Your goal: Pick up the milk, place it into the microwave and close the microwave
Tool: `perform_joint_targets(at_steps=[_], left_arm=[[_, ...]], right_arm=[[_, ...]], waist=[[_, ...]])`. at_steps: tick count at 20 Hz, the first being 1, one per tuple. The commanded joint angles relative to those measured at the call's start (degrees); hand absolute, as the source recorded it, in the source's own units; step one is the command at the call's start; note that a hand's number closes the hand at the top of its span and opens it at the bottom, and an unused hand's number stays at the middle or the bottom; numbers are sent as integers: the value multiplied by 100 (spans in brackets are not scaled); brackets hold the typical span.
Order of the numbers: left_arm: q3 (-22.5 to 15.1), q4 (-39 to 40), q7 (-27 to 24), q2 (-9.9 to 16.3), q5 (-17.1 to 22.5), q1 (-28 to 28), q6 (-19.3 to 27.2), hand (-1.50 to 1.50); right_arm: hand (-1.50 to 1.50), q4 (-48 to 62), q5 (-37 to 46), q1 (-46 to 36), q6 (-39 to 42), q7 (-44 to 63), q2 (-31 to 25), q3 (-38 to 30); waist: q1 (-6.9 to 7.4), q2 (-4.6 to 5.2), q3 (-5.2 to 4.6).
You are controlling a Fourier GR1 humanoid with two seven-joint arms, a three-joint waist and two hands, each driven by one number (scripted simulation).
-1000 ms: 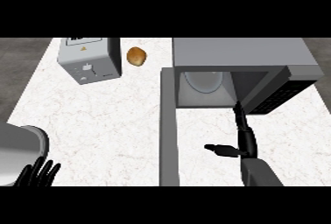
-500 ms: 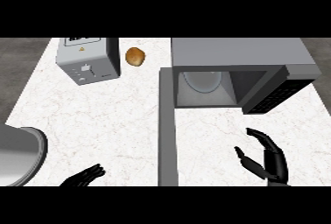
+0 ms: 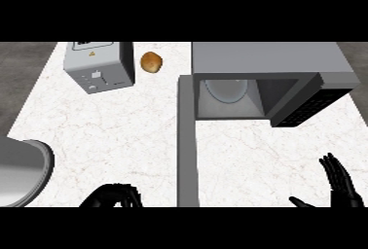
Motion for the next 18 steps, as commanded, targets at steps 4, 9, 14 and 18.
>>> perform_joint_targets(at_steps=[4,9,14,18], left_arm=[[-161,1309,-148,-27,-358,-1427,1241,150],[-1023,1552,656,23,-906,-1772,734,150],[-1656,2997,545,-27,-980,-2399,666,150],[-2312,3425,602,-28,-889,-2726,811,150]], right_arm=[[-150,-362,-318,504,422,56,-328,-328],[-150,-155,-445,507,951,-95,-741,-497],[-150,-114,-493,434,1127,-141,-737,-475],[-150,-248,-621,510,1267,-38,-909,-575]], waist=[[6,12,2],[-68,18,8],[-109,36,3],[-57,23,1]])
